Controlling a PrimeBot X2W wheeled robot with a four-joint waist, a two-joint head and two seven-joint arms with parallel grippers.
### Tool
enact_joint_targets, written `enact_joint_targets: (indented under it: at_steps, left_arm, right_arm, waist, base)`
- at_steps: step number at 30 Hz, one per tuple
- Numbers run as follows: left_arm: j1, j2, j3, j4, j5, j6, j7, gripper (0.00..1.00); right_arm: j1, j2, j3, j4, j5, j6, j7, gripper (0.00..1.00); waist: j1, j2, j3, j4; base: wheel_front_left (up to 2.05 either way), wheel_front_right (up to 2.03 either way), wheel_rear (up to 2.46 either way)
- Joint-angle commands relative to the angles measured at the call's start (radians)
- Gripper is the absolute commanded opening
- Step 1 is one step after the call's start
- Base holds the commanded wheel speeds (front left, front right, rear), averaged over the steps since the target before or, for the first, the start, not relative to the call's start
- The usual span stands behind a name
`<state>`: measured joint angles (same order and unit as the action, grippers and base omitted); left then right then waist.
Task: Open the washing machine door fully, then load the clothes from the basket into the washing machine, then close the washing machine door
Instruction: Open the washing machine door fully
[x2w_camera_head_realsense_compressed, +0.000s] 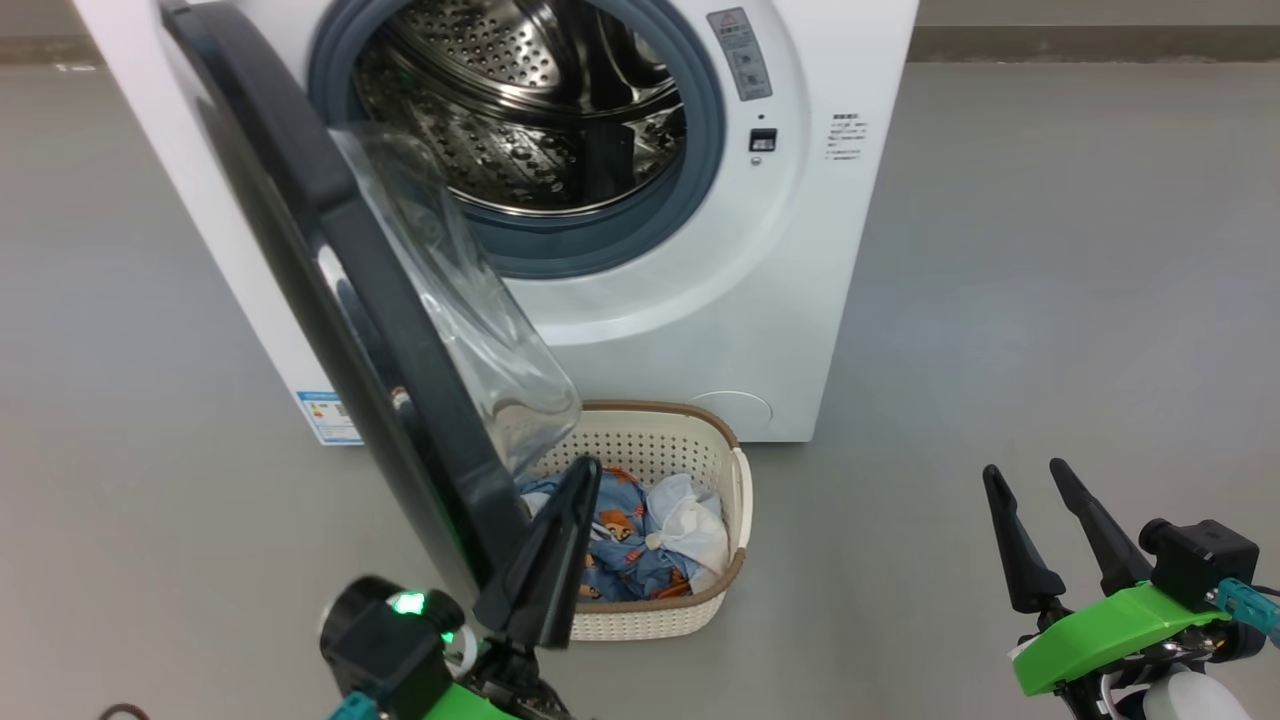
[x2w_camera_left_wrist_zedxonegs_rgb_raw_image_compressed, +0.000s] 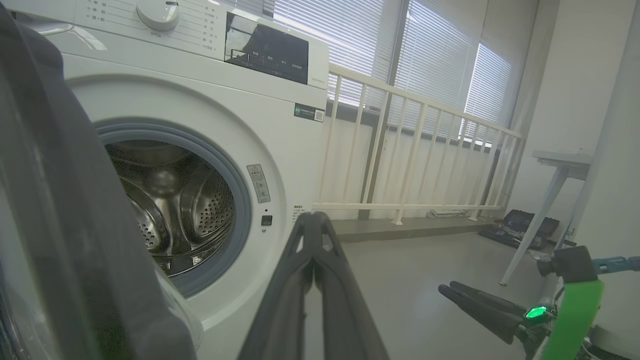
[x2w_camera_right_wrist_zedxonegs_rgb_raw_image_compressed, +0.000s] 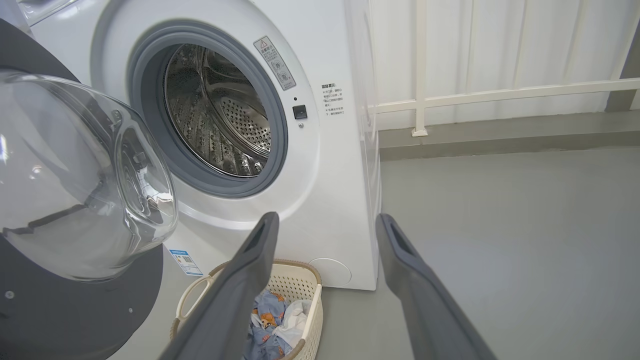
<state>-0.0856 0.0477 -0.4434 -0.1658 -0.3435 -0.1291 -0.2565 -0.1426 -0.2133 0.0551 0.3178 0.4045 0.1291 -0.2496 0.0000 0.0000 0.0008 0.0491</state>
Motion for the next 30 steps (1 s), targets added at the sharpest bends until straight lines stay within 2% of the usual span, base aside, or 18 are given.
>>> enact_joint_targets:
  at_steps: [1, 12, 18, 30]
  left_arm:
    - [-0.015, 0.003, 0.025, 0.001, -0.011, -0.001, -0.005, 0.00]
    - [-0.048, 0.003, 0.044, 0.230, -0.067, 0.022, -0.005, 0.00]
    - [-0.064, 0.003, 0.063, 0.261, -0.092, 0.043, -0.005, 0.00]
    - [-0.038, 0.003, 0.122, 0.295, -0.096, 0.033, -0.005, 0.00]
  right_arm:
    - [-0.023, -0.006, 0.025, -0.024, -0.011, 0.002, -0.012, 1.00]
    - [-0.022, -0.002, 0.020, -0.022, -0.009, 0.002, -0.012, 1.00]
    - [-0.021, 0.003, 0.017, -0.021, -0.011, 0.002, -0.012, 1.00]
    - [-0.019, 0.009, 0.020, -0.009, -0.007, 0.002, -0.012, 1.00]
  waist:
    - [0.0000, 0.0000, 0.003, -0.012]
    - [0.0000, 0.0000, 0.019, -0.053]
    - [0.0000, 0.0000, 0.024, -0.050]
    - [0.0000, 0.0000, 0.019, 0.017]
  base:
    - [0.00, 0.00, 0.00]
    - [0.00, 0.00, 0.00]
    - [0.00, 0.00, 0.00]
    - [0.00, 0.00, 0.00]
